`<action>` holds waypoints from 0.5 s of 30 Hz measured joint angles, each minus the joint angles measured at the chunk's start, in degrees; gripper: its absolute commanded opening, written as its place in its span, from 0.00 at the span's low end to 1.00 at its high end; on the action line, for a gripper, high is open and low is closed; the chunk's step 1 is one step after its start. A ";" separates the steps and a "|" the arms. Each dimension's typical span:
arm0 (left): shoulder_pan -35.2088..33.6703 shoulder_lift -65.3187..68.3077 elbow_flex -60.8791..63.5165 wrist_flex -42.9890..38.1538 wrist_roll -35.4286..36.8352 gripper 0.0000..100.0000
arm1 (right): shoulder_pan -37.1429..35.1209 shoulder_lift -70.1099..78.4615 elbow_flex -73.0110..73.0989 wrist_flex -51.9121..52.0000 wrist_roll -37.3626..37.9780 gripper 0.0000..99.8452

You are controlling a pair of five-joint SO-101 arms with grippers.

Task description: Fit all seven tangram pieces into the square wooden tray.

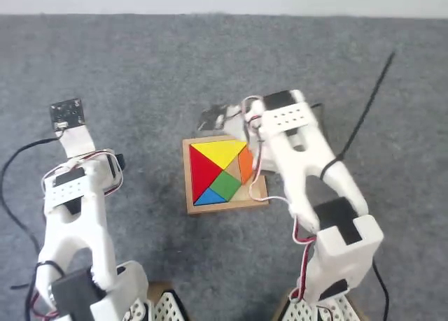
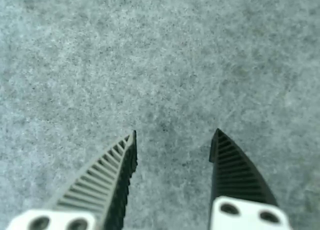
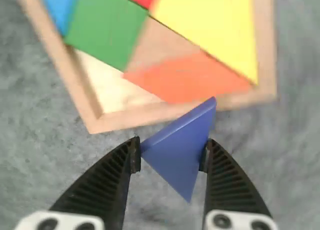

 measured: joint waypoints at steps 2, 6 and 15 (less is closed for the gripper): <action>0.00 0.00 0.00 0.00 0.00 0.23 | -1.41 0.00 0.00 0.00 4.66 0.12; 0.00 0.00 0.00 0.00 0.00 0.23 | -2.99 0.00 0.00 -0.53 13.71 0.12; 0.00 0.00 0.00 0.00 0.00 0.23 | -3.60 0.00 0.00 1.49 31.47 0.12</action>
